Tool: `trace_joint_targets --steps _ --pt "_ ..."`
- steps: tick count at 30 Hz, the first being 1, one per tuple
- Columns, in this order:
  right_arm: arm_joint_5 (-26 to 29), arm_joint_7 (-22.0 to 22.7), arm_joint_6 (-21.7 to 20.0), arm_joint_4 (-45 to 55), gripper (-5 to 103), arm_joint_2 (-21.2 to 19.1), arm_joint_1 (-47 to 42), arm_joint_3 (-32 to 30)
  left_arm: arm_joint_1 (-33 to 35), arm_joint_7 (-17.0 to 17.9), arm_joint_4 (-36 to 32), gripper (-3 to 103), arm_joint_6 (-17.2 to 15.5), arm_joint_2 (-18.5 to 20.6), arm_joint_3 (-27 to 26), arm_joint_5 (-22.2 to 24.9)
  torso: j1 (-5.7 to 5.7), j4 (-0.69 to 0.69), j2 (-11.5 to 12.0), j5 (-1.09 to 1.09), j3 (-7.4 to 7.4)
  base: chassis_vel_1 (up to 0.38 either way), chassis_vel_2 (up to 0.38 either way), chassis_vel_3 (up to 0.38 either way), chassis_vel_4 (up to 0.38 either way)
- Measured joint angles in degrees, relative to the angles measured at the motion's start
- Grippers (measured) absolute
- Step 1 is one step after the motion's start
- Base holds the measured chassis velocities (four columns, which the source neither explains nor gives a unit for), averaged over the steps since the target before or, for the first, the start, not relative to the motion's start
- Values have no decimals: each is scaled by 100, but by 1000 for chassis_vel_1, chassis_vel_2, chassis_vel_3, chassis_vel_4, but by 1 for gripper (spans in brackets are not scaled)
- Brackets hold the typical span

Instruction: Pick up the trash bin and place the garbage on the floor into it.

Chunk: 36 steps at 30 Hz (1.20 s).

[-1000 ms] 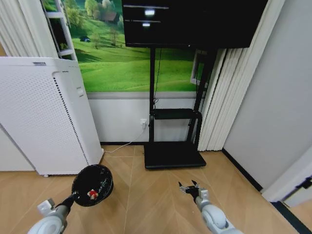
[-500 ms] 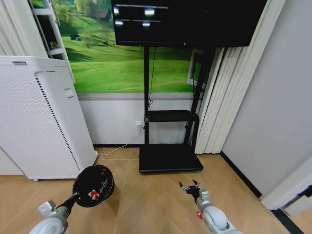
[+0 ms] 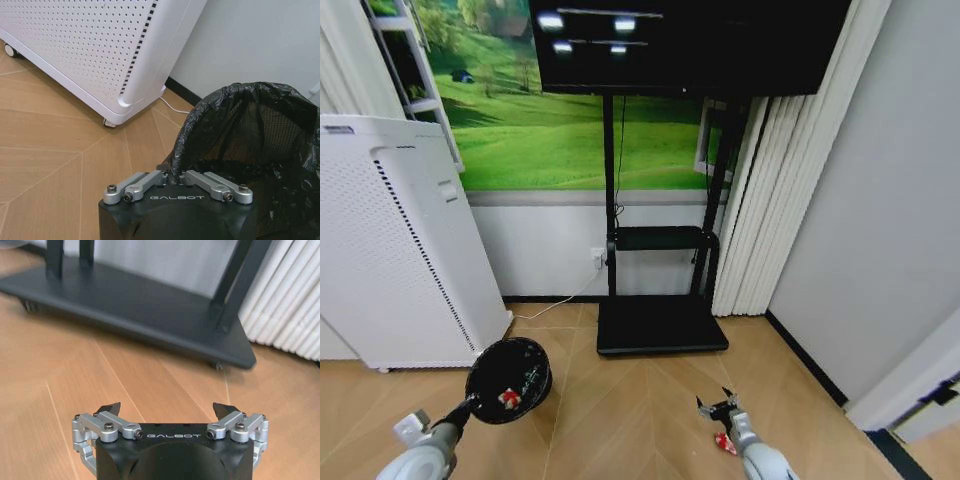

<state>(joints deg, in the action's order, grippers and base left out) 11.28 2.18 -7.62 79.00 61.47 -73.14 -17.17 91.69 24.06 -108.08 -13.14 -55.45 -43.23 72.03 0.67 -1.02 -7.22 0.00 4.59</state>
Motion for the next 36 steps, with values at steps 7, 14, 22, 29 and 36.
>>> trace_joint_targets --steps 7,14,22,29,36 --pt "-154 -505 -120 -417 100 -272 -70 -121 -20 -40 54 2 1 -31 -24 11 0 -2 0 0 0 0 0 0 0" --pt "-7 -886 -194 -675 100 -384 -79 -38 -154 -47 142 2 12 -106 136 -58 0 -2 0 0 0 0 0 0 0" --pt "-146 -1228 -336 -1255 100 -300 175 234 -188 -30 170 2 16 -134 172 -65 0 -1 0 0 0 0 0 0 0" --pt "-216 -1251 -263 -1759 98 -241 390 281 -233 -30 204 2 24 -135 222 -69 0 -1 0 0 0 0 0 0 0" --pt "-442 -1225 -135 -1972 72 -195 480 376 -331 31 178 2 126 -66 289 -160 0 -2 0 -4 0 0 0 0 0"
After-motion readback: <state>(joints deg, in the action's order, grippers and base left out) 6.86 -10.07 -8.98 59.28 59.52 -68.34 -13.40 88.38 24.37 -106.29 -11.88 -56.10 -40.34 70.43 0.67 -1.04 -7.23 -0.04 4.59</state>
